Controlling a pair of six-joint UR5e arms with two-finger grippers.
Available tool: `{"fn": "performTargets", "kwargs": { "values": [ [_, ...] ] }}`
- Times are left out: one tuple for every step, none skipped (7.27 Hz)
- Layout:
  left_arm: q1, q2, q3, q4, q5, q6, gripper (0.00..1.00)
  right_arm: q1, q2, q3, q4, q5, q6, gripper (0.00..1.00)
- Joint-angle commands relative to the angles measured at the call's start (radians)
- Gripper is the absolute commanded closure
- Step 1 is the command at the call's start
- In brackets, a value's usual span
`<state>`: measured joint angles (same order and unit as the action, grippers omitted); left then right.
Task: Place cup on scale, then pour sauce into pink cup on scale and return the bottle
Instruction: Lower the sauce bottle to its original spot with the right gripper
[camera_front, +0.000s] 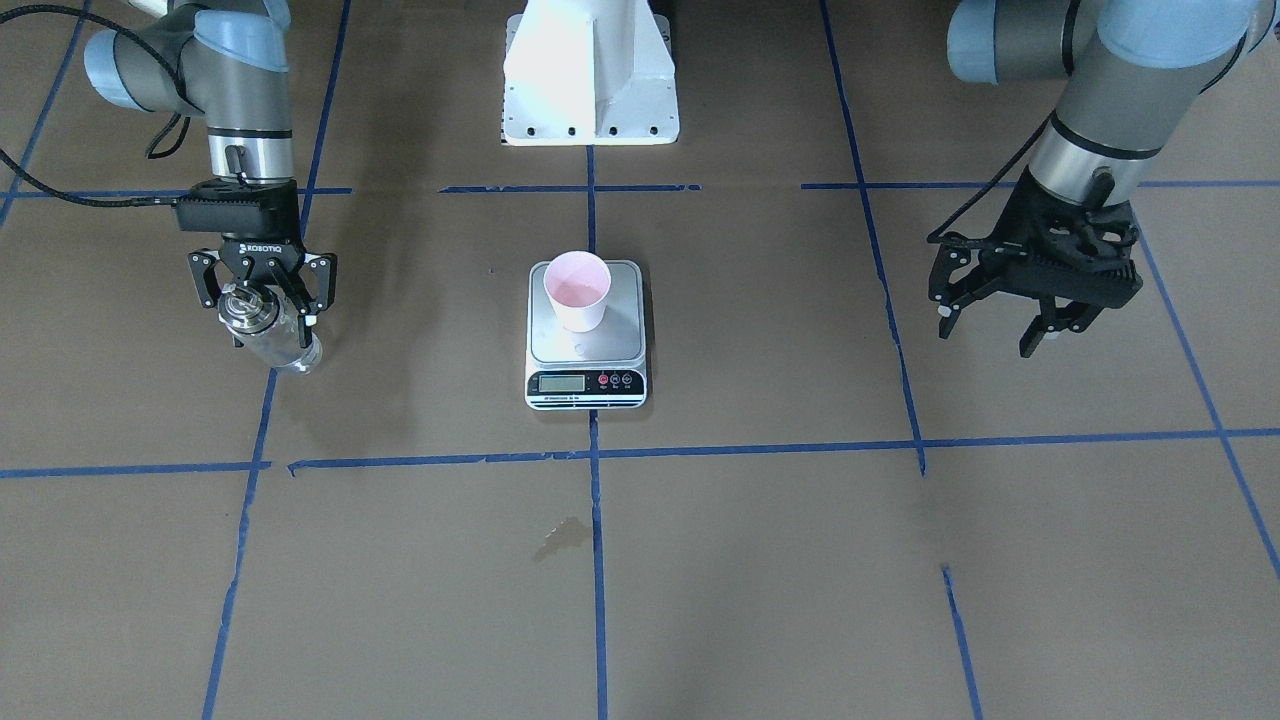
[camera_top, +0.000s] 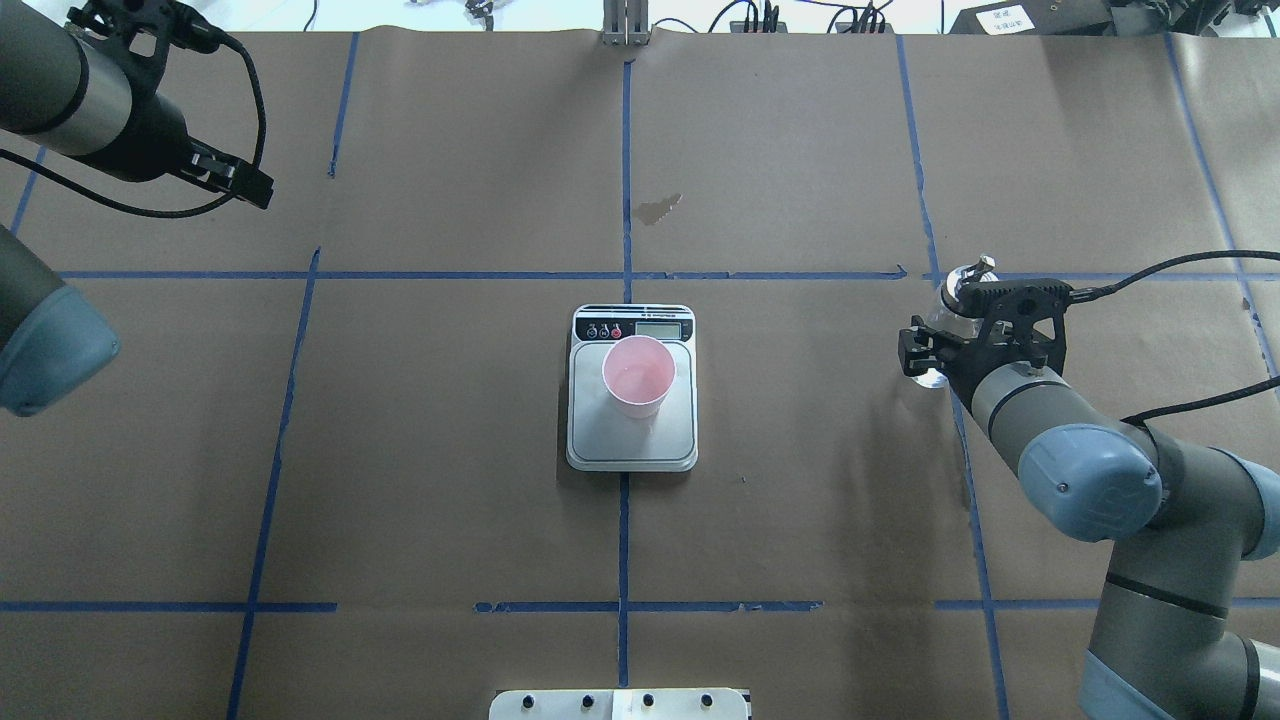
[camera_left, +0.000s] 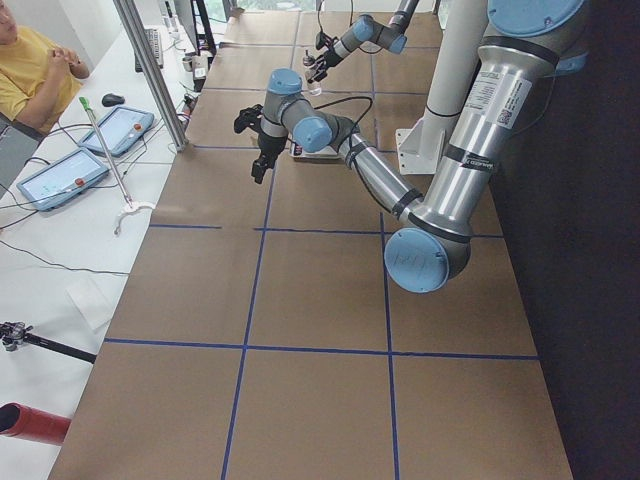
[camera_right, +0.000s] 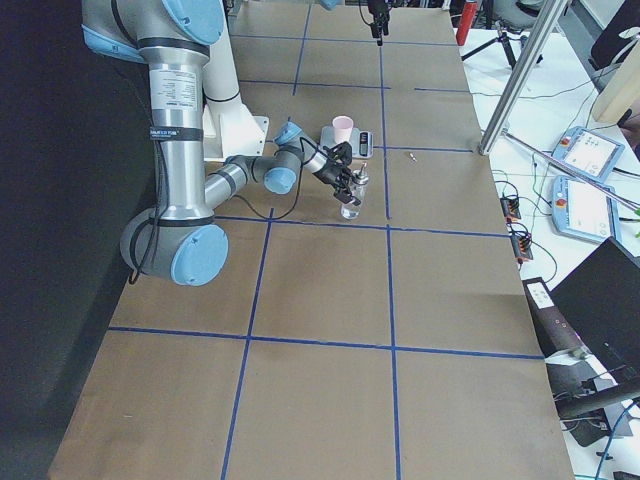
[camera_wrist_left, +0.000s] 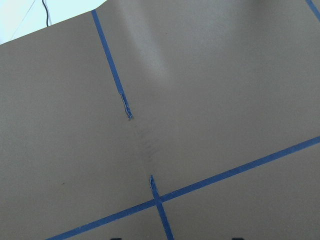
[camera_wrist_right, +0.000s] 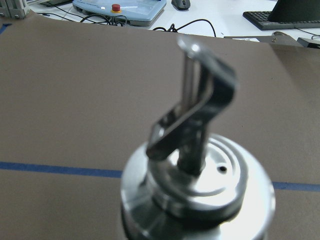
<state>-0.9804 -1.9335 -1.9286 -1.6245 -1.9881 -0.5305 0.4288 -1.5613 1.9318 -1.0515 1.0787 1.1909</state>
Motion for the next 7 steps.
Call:
{"fn": "performTargets", "kwargs": {
  "values": [
    [0.000, -0.007, -0.004, 0.000, 0.002, -0.005, 0.21, 0.001, -0.014, -0.011, 0.031, -0.005, 0.001, 1.00],
    [0.000, -0.007, -0.004, 0.000, 0.003, -0.005, 0.21, -0.001, -0.013, -0.008, 0.031, -0.009, 0.006, 1.00],
    [0.000, -0.007, -0.004, 0.000, 0.003, -0.006, 0.21, -0.001, -0.014, -0.007, 0.031, -0.013, 0.006, 1.00],
    [0.000, -0.007, -0.004, 0.000, 0.003, -0.006, 0.21, -0.004, -0.013, -0.008, 0.031, -0.013, 0.007, 1.00],
    [0.000, -0.007, -0.001, 0.000, 0.003, -0.006, 0.21, -0.008, -0.013, -0.010, 0.031, -0.011, 0.007, 1.00],
    [0.000, -0.007, -0.001, 0.000, 0.003, -0.006, 0.20, -0.008, -0.013, -0.010, 0.031, -0.011, 0.007, 1.00],
    [0.000, -0.007, -0.001, 0.000, 0.003, -0.006, 0.21, -0.013, -0.013, -0.011, 0.031, -0.010, 0.006, 0.98]
  ]
}}
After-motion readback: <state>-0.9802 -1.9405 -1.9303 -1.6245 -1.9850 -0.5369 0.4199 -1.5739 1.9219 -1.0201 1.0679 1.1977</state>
